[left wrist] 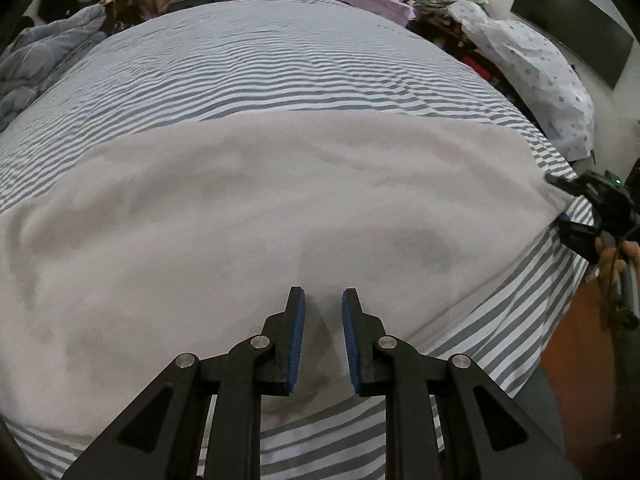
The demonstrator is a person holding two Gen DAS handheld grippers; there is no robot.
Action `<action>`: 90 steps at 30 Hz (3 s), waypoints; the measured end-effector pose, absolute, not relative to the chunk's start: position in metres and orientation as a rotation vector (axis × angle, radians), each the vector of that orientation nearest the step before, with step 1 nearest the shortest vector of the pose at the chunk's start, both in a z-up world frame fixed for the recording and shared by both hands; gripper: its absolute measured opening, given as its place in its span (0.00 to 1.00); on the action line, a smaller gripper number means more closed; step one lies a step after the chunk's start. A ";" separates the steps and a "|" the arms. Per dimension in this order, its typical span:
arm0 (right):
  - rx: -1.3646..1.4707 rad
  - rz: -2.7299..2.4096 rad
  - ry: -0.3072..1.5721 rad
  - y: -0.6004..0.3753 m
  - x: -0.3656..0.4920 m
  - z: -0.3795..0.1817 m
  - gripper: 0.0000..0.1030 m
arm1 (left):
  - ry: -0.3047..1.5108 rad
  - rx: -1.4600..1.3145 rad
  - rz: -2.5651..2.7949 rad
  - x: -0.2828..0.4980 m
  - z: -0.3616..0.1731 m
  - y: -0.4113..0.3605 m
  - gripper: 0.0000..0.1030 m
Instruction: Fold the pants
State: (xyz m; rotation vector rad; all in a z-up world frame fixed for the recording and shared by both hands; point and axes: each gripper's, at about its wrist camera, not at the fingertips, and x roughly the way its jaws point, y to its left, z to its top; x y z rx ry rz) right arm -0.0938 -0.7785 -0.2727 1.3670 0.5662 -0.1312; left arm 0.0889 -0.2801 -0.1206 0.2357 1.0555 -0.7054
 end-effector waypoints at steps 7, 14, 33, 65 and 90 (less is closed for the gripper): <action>1.300 -0.132 0.591 -0.769 -0.085 -0.258 0.16 | 1.064 0.246 -0.759 0.086 -0.125 -0.314 0.20; 1.186 -0.085 0.568 -0.744 -0.064 -0.198 0.15 | 1.004 0.330 -0.754 0.078 -0.140 -0.324 0.20; 0.636 0.315 0.891 -0.478 0.063 -0.121 0.16 | 0.980 -0.008 -0.600 0.148 -0.078 -0.146 0.21; 0.809 0.209 0.941 -0.425 -0.015 -0.192 0.58 | 1.281 -0.326 -0.799 0.141 -0.096 -0.172 0.36; 0.900 0.254 0.897 -0.436 -0.024 -0.202 0.58 | 1.433 -0.472 -0.670 0.151 -0.126 -0.176 0.35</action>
